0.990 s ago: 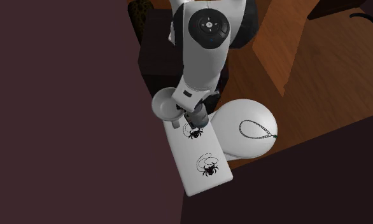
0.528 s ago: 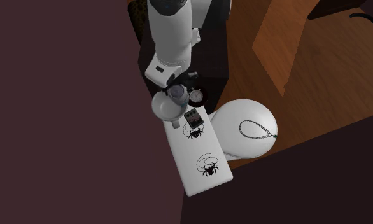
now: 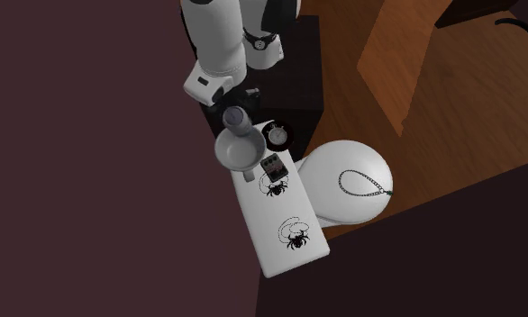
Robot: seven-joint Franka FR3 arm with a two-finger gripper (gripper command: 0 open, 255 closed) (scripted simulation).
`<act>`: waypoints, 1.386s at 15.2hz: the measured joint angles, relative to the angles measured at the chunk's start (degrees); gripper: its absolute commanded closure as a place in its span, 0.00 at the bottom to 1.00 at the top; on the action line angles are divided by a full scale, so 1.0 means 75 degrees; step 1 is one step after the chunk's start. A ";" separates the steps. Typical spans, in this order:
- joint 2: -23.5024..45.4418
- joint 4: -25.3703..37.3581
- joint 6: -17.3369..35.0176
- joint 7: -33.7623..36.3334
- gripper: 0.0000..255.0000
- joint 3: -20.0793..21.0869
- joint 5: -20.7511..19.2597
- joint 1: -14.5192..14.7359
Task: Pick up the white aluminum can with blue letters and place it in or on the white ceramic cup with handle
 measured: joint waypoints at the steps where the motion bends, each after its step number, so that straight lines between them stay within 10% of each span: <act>1: 0.0106 -0.0047 0.0152 0.0010 1.00 0.0008 -0.0001 0.0002; 15: 0.1470 -0.0511 0.1983 0.0026 1.00 0.0008 -0.0072 -0.0039; 16: 0.1472 -0.0512 0.1986 0.0026 0.00 0.0008 -0.0072 -0.0040; 18: 0.1757 -0.0235 0.1796 0.0409 0.00 0.0212 -0.0430 -0.0096; 21: 0.2959 0.1054 0.0563 0.2537 0.00 0.0697 -0.2612 0.0038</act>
